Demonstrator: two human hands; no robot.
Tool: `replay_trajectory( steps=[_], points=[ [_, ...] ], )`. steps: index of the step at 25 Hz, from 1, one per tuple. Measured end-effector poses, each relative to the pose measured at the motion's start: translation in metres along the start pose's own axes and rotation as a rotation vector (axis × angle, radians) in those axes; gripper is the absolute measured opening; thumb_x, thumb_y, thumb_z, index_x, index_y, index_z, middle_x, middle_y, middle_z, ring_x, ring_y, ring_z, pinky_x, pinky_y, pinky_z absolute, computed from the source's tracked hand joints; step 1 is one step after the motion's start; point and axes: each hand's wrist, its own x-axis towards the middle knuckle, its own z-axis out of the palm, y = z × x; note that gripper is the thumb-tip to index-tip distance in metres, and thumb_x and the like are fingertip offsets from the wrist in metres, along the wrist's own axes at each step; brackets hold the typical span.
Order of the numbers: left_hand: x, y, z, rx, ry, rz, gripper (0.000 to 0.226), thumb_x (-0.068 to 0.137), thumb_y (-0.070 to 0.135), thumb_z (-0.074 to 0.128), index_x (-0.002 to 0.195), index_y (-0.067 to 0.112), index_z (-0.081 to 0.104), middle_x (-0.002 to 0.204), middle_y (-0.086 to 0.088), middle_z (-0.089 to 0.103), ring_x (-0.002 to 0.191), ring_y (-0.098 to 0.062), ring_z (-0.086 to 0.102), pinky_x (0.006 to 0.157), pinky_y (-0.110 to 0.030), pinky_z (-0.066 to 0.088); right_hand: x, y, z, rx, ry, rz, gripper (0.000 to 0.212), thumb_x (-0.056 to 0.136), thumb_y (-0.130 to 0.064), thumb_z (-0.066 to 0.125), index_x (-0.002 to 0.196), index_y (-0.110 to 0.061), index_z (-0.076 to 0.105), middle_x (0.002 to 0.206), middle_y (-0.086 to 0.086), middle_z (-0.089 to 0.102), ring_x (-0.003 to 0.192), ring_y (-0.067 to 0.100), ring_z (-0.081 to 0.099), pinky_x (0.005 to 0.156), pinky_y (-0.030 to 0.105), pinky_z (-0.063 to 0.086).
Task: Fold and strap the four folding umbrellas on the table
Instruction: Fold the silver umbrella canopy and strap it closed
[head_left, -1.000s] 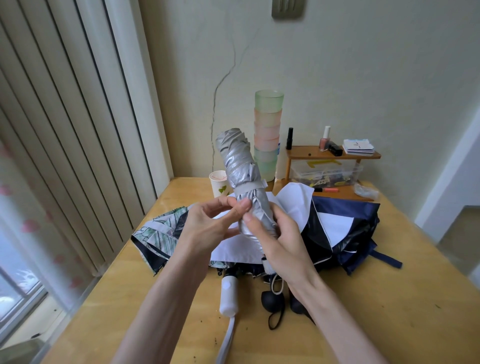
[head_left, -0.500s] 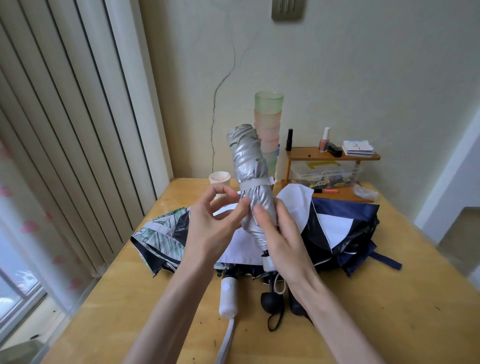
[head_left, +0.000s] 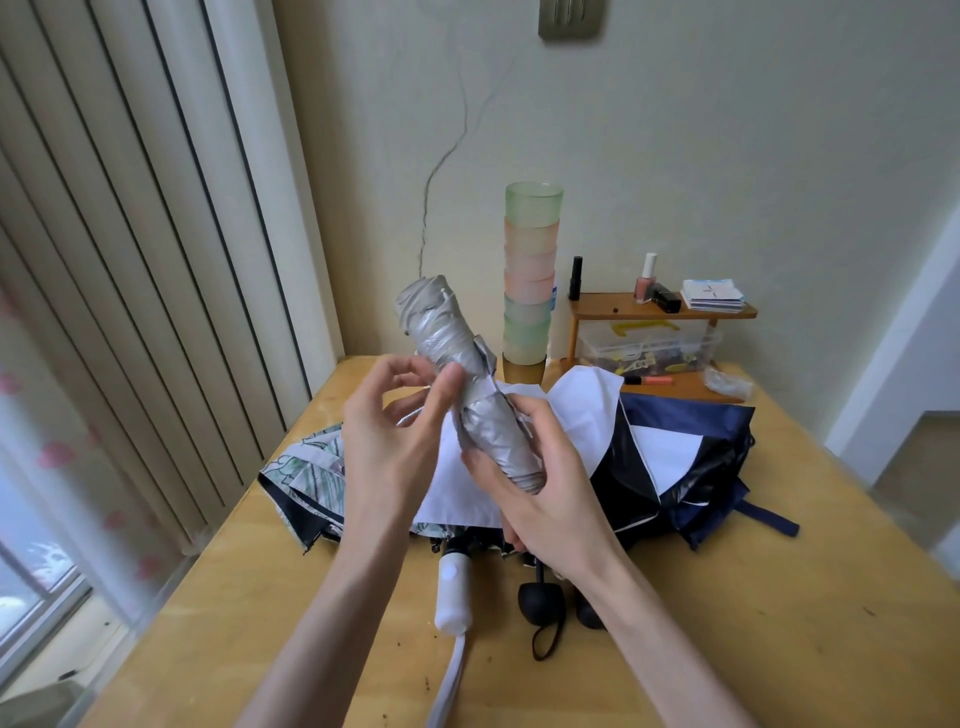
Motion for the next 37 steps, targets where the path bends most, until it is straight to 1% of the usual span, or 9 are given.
replay_trajectory(
  steps=[4,8,17,20,22,25,29,34,37],
  points=[
    [0.009,-0.004,-0.009,-0.099,-0.044,-0.051,0.019,0.094,0.020,0.077,0.095,0.002,0.075,0.082,0.005,0.074,0.081,-0.013,0.073,0.082,-0.033,0.063,-0.002,-0.003,0.000,0.049,-0.016,0.079,0.029,0.101,-0.040,0.067,0.127,-0.035,0.055,0.079,-0.004,0.067,0.046,0.010,0.054,0.043,0.025,0.044],
    [0.015,-0.009,-0.014,-0.133,-0.031,-0.083,0.011,0.094,0.012,0.076,0.094,0.001,0.076,0.079,0.003,0.075,0.077,-0.010,0.072,0.066,-0.022,0.060,0.001,-0.007,-0.005,0.072,-0.049,0.186,0.030,0.103,-0.053,0.057,0.129,-0.039,0.054,0.081,0.023,0.064,0.045,0.023,0.052,0.042,0.030,0.043],
    [0.006,-0.006,-0.004,-0.121,-0.005,-0.094,0.025,0.095,0.027,0.075,0.110,0.007,0.071,0.100,0.001,0.073,0.080,-0.002,0.072,0.060,-0.021,0.056,0.002,-0.004,-0.008,0.070,-0.057,0.128,0.039,0.101,-0.028,0.071,0.134,-0.033,0.052,0.072,-0.005,0.066,0.040,0.019,0.047,0.041,0.028,0.043],
    [-0.003,-0.002,0.005,-0.121,-0.149,-0.212,0.055,0.081,0.046,0.084,0.126,0.024,0.060,0.116,0.000,0.071,0.093,-0.003,0.075,0.077,-0.030,0.064,0.003,-0.006,-0.010,0.086,-0.009,0.094,0.038,0.100,-0.023,0.073,0.132,-0.027,0.053,0.057,-0.007,0.058,0.036,0.017,0.043,0.041,0.028,0.041],
    [-0.003,-0.005,0.006,-0.097,-0.278,-0.254,0.048,0.081,0.045,0.084,0.122,0.025,0.068,0.115,-0.003,0.077,0.108,-0.014,0.075,0.093,-0.033,0.061,0.004,-0.007,-0.012,0.078,-0.015,0.099,0.038,0.100,-0.024,0.073,0.131,-0.029,0.053,0.059,-0.004,0.058,0.037,0.017,0.044,0.041,0.029,0.042],
    [-0.003,-0.007,0.005,-0.061,-0.327,-0.157,0.023,0.095,0.029,0.075,0.113,0.014,0.079,0.107,-0.001,0.081,0.111,-0.018,0.074,0.096,-0.031,0.059,0.002,-0.009,-0.016,0.032,-0.080,0.096,0.043,0.100,-0.027,0.073,0.134,-0.038,0.050,0.078,-0.012,0.069,0.054,0.013,0.063,0.049,0.035,0.055],
    [-0.012,-0.005,0.005,-0.077,-0.380,-0.115,0.013,0.100,0.018,0.069,0.109,0.017,0.078,0.103,0.010,0.081,0.104,-0.005,0.074,0.088,-0.018,0.055,-0.003,-0.012,-0.028,-0.014,-0.040,0.062,0.032,0.102,-0.038,0.068,0.131,-0.043,0.056,0.122,-0.024,0.067,0.108,0.007,0.073,0.085,0.029,0.061],
    [-0.038,0.004,0.011,-0.159,-0.508,-0.198,0.026,0.106,0.018,0.059,0.126,0.007,0.072,0.117,-0.010,0.079,0.108,-0.028,0.076,0.087,-0.028,0.061,-0.028,-0.017,-0.039,-0.184,-0.027,0.039,0.042,0.102,-0.038,0.068,0.141,-0.034,0.054,0.117,-0.018,0.074,0.108,0.002,0.071,0.093,0.027,0.058],
    [-0.046,0.013,0.016,-0.062,-0.317,-0.206,0.048,0.092,0.040,0.073,0.136,0.023,0.063,0.125,-0.003,0.070,0.105,-0.022,0.076,0.094,-0.038,0.062,-0.043,-0.012,-0.043,-0.277,0.131,0.003,0.042,0.099,-0.037,0.072,0.138,-0.032,0.057,0.116,-0.018,0.074,0.105,0.003,0.071,0.089,0.033,0.059]
  ],
)
